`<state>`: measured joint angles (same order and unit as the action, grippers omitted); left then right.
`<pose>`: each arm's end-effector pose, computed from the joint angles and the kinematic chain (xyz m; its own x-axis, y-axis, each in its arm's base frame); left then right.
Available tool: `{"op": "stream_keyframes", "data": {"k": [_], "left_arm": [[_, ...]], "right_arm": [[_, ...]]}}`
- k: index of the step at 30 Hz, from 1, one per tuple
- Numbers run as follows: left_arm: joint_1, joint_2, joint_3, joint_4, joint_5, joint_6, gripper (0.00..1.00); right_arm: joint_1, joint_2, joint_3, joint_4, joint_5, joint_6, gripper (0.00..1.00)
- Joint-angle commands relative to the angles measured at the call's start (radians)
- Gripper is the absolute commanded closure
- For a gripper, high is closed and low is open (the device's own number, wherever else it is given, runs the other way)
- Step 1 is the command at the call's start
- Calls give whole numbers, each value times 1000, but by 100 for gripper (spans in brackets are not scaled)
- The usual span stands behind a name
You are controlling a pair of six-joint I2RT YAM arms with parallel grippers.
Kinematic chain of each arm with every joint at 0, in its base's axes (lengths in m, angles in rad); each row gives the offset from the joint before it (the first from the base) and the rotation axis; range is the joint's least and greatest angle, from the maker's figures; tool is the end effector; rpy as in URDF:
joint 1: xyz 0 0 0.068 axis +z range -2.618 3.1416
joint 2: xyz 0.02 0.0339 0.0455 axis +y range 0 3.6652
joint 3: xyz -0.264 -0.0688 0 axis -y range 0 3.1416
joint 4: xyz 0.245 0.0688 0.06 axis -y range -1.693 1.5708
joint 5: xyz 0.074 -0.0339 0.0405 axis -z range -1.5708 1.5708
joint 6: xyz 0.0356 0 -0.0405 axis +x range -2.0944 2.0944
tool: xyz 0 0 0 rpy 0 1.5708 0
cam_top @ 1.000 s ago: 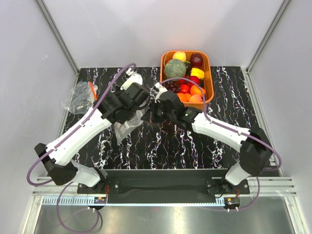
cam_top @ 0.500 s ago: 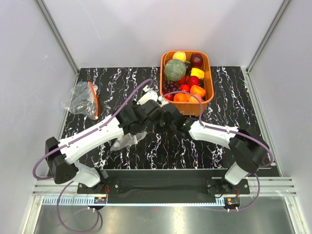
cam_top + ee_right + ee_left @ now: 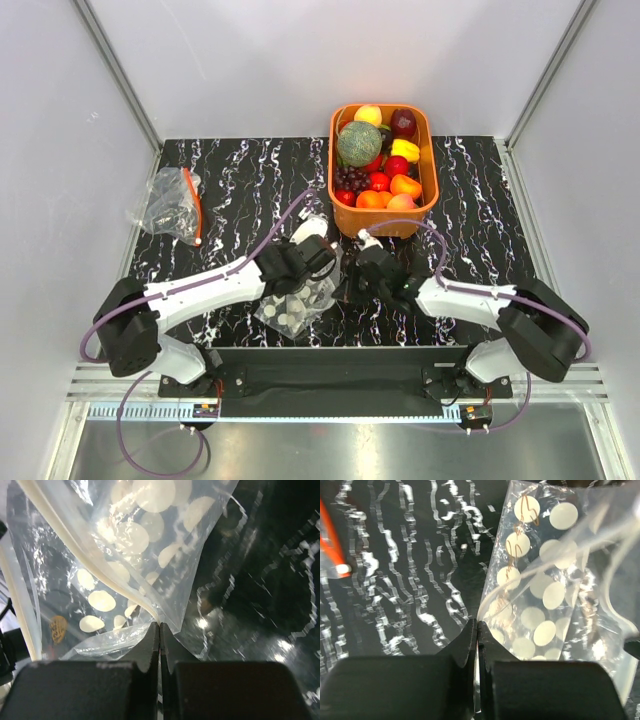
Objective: Place the food in the zip-top bag and seal the zipper
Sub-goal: Open the zipper of the food storage bag.
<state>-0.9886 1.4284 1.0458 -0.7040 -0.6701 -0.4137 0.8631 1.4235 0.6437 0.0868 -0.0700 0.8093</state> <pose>0.1722 -0.2214 0.2488 -0.6449 0.4066 -0.6472 0.2582 0.9129 0.3162 0.1814 0.2158 0.1751 -0.8605 0.1048 -0.4985 -0.2466 0.7706 0.5877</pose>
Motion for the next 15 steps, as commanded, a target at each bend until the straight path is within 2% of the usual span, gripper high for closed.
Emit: {"op": "stream_keyframes", "data": {"k": [1, 4, 6, 7, 8, 9, 11, 14, 15], "left_arm": [[-5, -54, -24, 161, 56, -31, 100], [-5, -100, -47, 237, 179, -10, 100], [-5, -137, -62, 277, 331, 26, 100], [-5, -149, -67, 291, 371, 27, 93], [-5, -179, -84, 319, 406, 32, 62], [-5, -196, -93, 331, 465, 32, 46], [-5, -239, -116, 356, 489, 23, 20], [-1, -334, -156, 342, 466, -11, 11], [2, -344, -156, 325, 461, -17, 10]], "right_arm": [[2, -93, -29, 21, 64, 14, 100], [2, -130, -38, -18, 90, 1, 100], [4, -143, -39, -30, 98, -4, 100], [2, -146, -41, -30, 99, -7, 100], [4, -150, -42, -33, 102, -9, 100], [2, -150, -42, -42, 107, -9, 100], [2, -162, -52, -45, 116, -12, 100], [1, -195, -76, -50, 130, -13, 100], [1, -205, -82, -62, 133, -18, 100]]}}
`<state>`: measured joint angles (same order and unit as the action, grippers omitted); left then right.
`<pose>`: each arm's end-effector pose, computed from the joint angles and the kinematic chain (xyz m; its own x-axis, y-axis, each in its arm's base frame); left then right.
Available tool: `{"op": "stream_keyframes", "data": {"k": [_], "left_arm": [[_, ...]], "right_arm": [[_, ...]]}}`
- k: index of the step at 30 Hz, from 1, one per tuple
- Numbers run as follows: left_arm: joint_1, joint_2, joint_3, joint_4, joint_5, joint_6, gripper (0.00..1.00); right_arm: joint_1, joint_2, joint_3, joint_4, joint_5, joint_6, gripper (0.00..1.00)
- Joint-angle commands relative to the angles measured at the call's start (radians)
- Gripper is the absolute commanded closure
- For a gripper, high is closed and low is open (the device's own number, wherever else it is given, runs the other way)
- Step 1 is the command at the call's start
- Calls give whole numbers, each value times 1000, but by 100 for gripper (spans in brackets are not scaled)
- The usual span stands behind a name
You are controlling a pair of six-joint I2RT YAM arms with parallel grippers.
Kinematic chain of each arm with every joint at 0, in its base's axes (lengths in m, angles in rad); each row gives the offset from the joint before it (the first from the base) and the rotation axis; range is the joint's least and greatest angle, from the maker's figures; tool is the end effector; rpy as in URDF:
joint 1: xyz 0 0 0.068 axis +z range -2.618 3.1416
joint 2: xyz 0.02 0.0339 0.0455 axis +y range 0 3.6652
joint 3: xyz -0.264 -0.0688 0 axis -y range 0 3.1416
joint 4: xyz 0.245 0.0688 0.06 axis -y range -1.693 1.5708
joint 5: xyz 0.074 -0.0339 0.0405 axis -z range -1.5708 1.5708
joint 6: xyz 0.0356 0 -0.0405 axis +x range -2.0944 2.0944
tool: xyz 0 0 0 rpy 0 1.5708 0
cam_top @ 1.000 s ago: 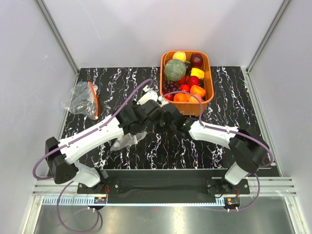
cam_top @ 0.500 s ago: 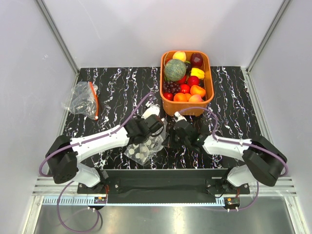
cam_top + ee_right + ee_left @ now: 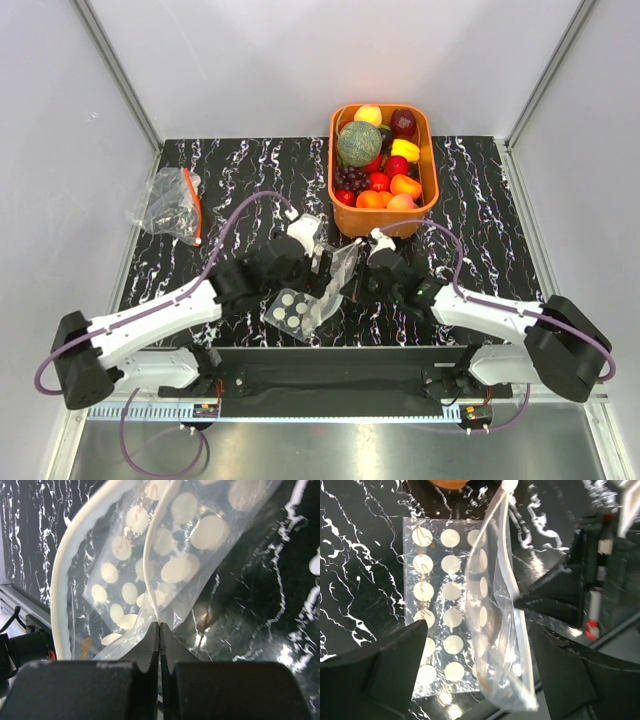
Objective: Place the food in the zip-top bag and seal the zipper
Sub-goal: Open the zipper of the food storage bag.
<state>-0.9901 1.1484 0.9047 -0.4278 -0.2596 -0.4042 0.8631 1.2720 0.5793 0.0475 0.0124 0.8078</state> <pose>0.1442 -0.2031 0.2860 -0.5883 0.2037 -0.7826 0.5073 0.8466 -0.1611 0.1672 0.1948 0.1896 -0.8147 0.1595 -0.5576 -0.2381 0.7847 0.5723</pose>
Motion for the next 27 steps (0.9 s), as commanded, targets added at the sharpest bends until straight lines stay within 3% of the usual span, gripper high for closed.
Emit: {"op": "stream_keyframes", "data": {"k": [1, 7, 15, 21, 26, 27], "left_arm": [[10, -67, -16, 9, 49, -33, 10], [25, 28, -7, -129, -38, -90, 1], [134, 187, -79, -46, 13, -94, 1], [148, 301, -70, -17, -26, -93, 1], [183, 379, -76, 41, 45, -76, 12], [186, 385, -79, 47, 51, -76, 20]], "right_arm": [[2, -63, -24, -32, 58, -19, 100], [2, -134, -65, -74, 69, -27, 100], [1, -174, -93, -72, 57, -41, 100], [4, -189, -90, -83, 54, -52, 100], [1, -188, -87, -89, 54, -56, 100], [4, -189, -84, -93, 54, -56, 100]]}}
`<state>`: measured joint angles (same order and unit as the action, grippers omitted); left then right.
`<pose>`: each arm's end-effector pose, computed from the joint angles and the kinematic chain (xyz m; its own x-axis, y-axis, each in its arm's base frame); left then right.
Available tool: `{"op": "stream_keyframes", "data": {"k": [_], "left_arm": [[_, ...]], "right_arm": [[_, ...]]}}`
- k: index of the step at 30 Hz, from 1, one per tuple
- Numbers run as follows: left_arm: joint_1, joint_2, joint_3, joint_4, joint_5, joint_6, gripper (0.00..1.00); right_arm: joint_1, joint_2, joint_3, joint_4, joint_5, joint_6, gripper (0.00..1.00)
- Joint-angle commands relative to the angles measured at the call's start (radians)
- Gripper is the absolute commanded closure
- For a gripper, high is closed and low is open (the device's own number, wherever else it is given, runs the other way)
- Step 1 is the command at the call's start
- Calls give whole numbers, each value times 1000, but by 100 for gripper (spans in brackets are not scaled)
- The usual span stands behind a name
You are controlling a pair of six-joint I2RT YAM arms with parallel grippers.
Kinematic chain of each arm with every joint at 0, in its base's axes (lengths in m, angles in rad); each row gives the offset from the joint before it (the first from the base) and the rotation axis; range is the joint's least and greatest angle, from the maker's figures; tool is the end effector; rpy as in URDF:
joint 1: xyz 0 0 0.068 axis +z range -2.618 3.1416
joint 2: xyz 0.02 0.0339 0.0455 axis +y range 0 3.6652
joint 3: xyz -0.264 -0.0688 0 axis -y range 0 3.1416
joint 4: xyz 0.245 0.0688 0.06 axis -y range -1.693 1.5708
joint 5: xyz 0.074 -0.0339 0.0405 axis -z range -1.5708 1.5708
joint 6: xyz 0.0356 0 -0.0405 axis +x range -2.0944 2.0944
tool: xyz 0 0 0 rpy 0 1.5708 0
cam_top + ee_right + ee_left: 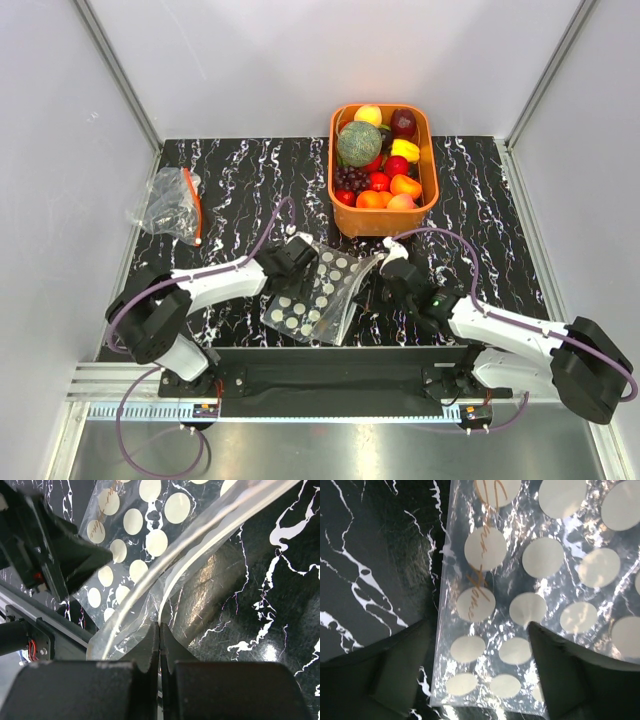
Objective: Place the food in the zip-top bag and seal the zipper
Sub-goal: Open the zipper of the food storage bag.
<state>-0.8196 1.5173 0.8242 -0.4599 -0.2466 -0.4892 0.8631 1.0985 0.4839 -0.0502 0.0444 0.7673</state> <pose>0.1952 -0.1963 0.1676 -0.8519 0.2446 -0.4630 0.2728 0.9620 0.0063 0.1448 0.1668 0.1888 -0.7999 0.1319 -0.5855 -0.2517 0.8120 0.5267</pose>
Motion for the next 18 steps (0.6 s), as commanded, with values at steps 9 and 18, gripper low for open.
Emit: {"op": "stream_keyframes", "data": {"k": [9, 18], "left_arm": [[85, 9, -77, 147, 56, -6, 100], [214, -89, -140, 207, 33, -52, 100]], "right_arm": [[2, -68, 1, -34, 40, -13, 100], [2, -63, 19, -148, 72, 23, 100]]}}
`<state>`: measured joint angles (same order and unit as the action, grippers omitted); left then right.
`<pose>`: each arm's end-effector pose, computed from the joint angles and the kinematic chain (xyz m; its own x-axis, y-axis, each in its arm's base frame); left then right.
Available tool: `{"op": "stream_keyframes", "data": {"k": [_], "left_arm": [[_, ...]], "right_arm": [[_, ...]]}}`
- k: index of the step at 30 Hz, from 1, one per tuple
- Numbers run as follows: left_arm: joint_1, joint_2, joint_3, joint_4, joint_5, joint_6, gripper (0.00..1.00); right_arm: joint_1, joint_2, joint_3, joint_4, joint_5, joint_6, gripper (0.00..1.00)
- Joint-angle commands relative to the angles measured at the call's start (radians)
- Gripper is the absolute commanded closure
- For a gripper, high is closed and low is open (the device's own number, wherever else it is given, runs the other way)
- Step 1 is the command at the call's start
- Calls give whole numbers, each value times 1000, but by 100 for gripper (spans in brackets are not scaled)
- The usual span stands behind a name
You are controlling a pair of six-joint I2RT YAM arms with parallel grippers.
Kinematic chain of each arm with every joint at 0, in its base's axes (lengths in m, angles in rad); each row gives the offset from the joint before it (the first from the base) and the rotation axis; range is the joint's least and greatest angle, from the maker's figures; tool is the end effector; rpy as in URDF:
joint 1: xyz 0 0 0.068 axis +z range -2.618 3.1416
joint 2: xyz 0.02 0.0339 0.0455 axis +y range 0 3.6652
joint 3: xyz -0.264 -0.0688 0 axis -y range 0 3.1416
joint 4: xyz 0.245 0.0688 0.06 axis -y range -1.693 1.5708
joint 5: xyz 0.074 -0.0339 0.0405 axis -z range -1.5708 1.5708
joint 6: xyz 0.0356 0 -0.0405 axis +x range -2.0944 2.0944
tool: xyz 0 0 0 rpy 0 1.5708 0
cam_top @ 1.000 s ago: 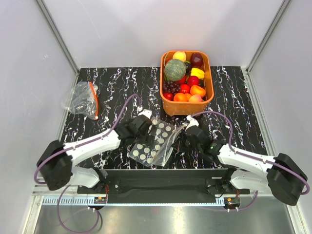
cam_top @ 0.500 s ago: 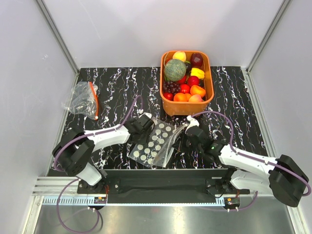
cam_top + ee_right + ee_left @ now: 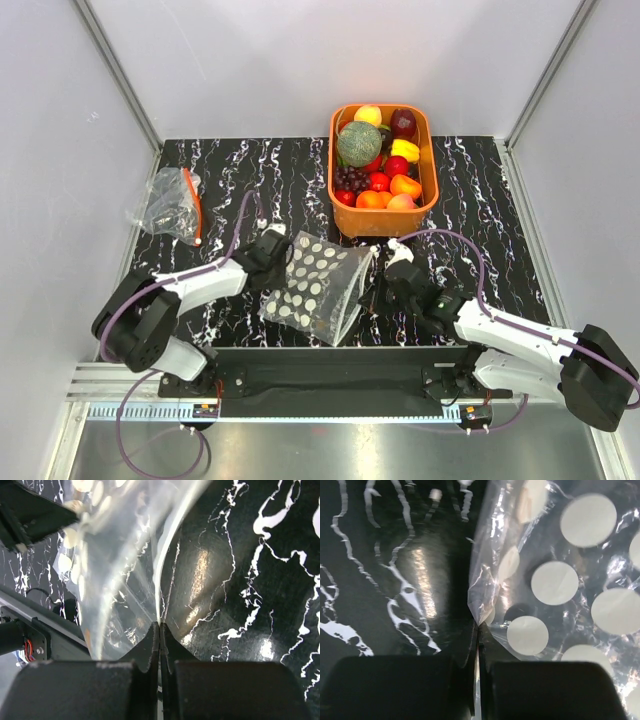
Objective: Place the food in the zip-top bag and seal the zipper
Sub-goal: Open the zipper of the food storage bag.
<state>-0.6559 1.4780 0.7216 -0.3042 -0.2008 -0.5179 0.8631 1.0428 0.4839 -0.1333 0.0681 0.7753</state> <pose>0.2168 -0.1579 0.1568 -0.8585 0.0486 -0.5105 0.1098 0.9898 -0.0905 0.1389 0.1586 0.1926 -0.8031 0.1354 -0.5802 -0.2267 0.8311 0.5078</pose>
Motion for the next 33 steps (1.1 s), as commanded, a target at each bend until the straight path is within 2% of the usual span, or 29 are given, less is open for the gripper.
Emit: {"op": "stream_keyframes", "data": {"k": [1, 7, 12, 15, 18, 19, 22, 26, 33], "left_arm": [[68, -67, -40, 54, -11, -24, 100], [91, -122, -25, 20, -54, -1, 100], [79, -160, -1, -33, -51, 38, 94], [50, -205, 32, -88, -77, 44, 80], [-49, -261, 73, -142, -144, 53, 57], [-68, -266, 87, -165, -169, 45, 44], [-123, -274, 147, -252, -302, 27, 30], [-207, -266, 225, -354, -397, 13, 27], [-427, -245, 302, -308, -282, -10, 26]], "right_arm": [[2, -12, 13, -71, 52, 21, 100], [2, -38, -22, -82, 67, 35, 100], [2, -24, -1, -45, 52, 22, 100], [2, 11, 34, -42, 42, 5, 100], [2, 57, 68, -29, 36, -5, 100], [4, 62, 71, -22, 35, -2, 100], [4, 80, 79, 4, 19, 2, 100], [4, 79, 90, 21, 9, 2, 100], [5, 80, 120, 8, 12, -8, 100]]}}
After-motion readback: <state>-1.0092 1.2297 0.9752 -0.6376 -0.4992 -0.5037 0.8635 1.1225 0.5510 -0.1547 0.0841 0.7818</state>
